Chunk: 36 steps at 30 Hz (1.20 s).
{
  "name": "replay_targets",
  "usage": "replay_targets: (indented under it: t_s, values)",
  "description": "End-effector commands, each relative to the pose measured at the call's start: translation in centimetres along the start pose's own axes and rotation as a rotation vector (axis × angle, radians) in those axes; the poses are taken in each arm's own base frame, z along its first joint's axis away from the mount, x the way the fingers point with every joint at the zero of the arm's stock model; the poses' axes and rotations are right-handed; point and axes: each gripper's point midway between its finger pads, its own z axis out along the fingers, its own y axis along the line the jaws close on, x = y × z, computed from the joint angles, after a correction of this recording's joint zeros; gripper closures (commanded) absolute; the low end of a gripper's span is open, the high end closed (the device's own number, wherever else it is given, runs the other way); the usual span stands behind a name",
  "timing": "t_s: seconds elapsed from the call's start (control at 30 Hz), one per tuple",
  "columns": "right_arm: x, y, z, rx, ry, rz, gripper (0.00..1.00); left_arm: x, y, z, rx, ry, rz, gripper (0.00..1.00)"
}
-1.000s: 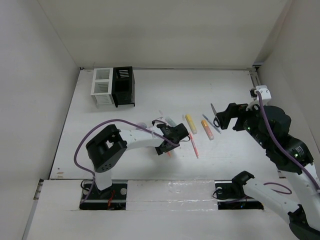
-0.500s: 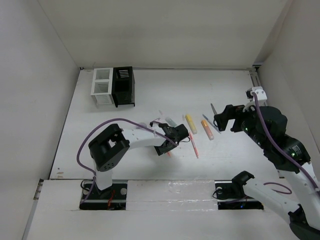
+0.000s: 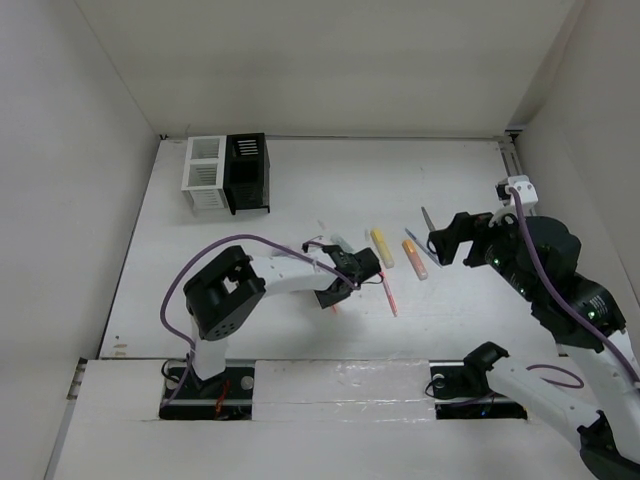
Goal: Sort the stationery into containers
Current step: Pick up the pen from the center of the board.
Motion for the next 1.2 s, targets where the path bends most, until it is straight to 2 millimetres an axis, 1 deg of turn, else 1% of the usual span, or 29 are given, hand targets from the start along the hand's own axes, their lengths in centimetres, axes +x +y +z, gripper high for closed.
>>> replay_targets:
  t_s: [0.0, 0.07, 0.1, 0.13, 0.17, 0.2, 0.23, 0.27, 0.3, 0.37, 0.4, 0.43, 0.53, 0.57, 0.63, 0.67, 0.7, 0.77, 0.8, 0.83, 0.87, 0.9, 0.93, 0.97, 1.0, 1.03, 1.1, 1.13, 1.17]
  values:
    - [-1.9, 0.9, -0.6, -0.048, -0.084, 0.006, 0.00, 3.5, 3.0, 4.1, -0.105, 0.079, -0.003, 0.80]
    - [-1.5, 1.0, -0.4, -0.056, -0.072, 0.004, 0.00, 3.9, 3.3, 4.3, -0.103, 0.095, -0.005, 0.86]
    - [-1.5, 1.0, -0.4, -0.056, -0.072, 0.004, 0.00, 4.3, 3.6, 4.5, -0.108, 0.107, -0.003, 0.88]
    - [-1.5, 1.0, -0.4, -0.056, -0.072, 0.004, 0.00, 4.6, 3.6, 4.7, -0.100, 0.120, -0.007, 0.89]
    - [-1.4, 1.2, -0.4, -0.065, -0.070, 0.004, 0.00, 5.0, 3.8, 5.1, -0.089, 0.130, 0.004, 0.92]
    - [-1.4, 1.2, -0.4, -0.065, -0.070, 0.004, 0.00, 5.2, 3.8, 5.0, -0.088, 0.141, 0.004, 0.98]
    - [-1.4, 1.2, -0.4, -0.065, -0.070, 0.004, 0.00, 5.4, 3.7, 5.1, -0.068, 0.153, 0.005, 1.00]
    - [-1.3, 1.2, -0.2, -0.065, -0.069, 0.004, 0.00, 5.4, 3.5, 5.1, -0.057, 0.153, 0.010, 1.00]
    - [-1.2, 1.3, -0.2, -0.074, -0.066, 0.003, 0.00, 5.5, 4.0, 5.3, -0.068, 0.153, 0.014, 1.00]
    - [-1.0, 1.3, 0.0, -0.074, -0.064, 0.012, 0.00, 5.4, 4.0, 5.0, -0.058, 0.153, 0.033, 1.00]
    - [-0.8, 1.5, 0.2, -0.084, -0.060, 0.021, 0.00, 4.9, 3.2, 4.7, -0.035, 0.135, 0.036, 1.00]
    - [-0.6, 1.7, 0.5, -0.093, -0.057, 0.020, 0.00, 4.7, 3.2, 4.1, -0.033, 0.122, 0.048, 1.00]
    - [-0.3, 1.8, 1.1, -0.092, -0.052, 0.038, 0.00, 3.2, 3.0, 2.3, -0.026, 0.038, 0.075, 1.00]
    - [-0.1, 1.8, 1.4, -0.089, -0.042, 0.036, 0.00, 2.8, 2.0, 0.5, 0.033, 0.018, 0.074, 1.00]
    - [0.0, 1.7, 1.7, -0.077, -0.034, 0.044, 0.00, 1.7, 1.9, -0.9, 0.064, -0.028, 0.053, 1.00]
    - [0.2, 1.8, 2.0, -0.074, -0.025, 0.043, 0.00, 1.3, 2.0, -2.2, 0.093, -0.038, 0.036, 1.00]
    - [-0.1, 1.9, 2.0, -0.077, -0.033, 0.053, 0.00, 1.1, 2.6, -2.7, 0.085, -0.038, 0.039, 1.00]
    - [-0.2, 1.8, 2.3, -0.068, -0.036, 0.054, 0.00, 0.0, 2.9, -3.7, 0.098, -0.070, 0.031, 1.00]
    - [-0.3, 1.9, 2.7, -0.068, -0.036, 0.054, 0.00, -0.5, 3.2, -4.9, 0.119, -0.082, 0.030, 1.00]
    - [0.1, 1.7, 2.9, -0.054, -0.029, 0.061, 0.00, -1.4, 3.1, -5.6, 0.136, -0.115, 0.019, 1.00]
    - [0.0, 1.5, 3.5, -0.035, -0.032, 0.061, 0.00, -1.8, 3.3, -6.3, 0.152, -0.136, 0.032, 1.00]
    - [0.2, 1.4, 4.2, -0.020, -0.019, 0.070, 0.00, -2.5, 2.7, -8.0, 0.208, -0.155, 0.026, 1.00]
    - [0.1, 1.4, 4.7, -0.011, -0.021, 0.082, 0.00, -3.7, 3.1, -9.3, 0.235, -0.183, 0.031, 1.00]
    - [0.3, 1.2, 5.1, 0.005, -0.010, 0.080, 0.00, -4.0, 2.8, -9.6, 0.243, -0.197, 0.036, 1.00]
    - [0.3, 1.4, 5.6, 0.006, -0.009, 0.090, 0.00, -4.5, 3.1, -10.2, 0.255, -0.209, 0.038, 1.00]
    - [0.7, 1.5, 6.6, 0.014, 0.014, 0.094, 0.00, -5.5, 3.0, -11.9, 0.309, -0.223, 0.018, 1.00]
    - [0.6, 1.9, 7.8, 0.002, 0.013, 0.095, 0.00, -6.6, 3.4, -13.2, 0.343, -0.262, 0.041, 1.00]
    - [0.8, 2.1, 8.5, 0.005, 0.022, 0.103, 0.01, -7.6, 3.5, -14.8, 0.392, -0.279, 0.023, 1.00]
    - [1.8, 2.4, 10.1, 0.004, 0.065, 0.095, 0.01, -8.3, 3.7, -15.8, 0.411, -0.297, 0.033, 1.00]
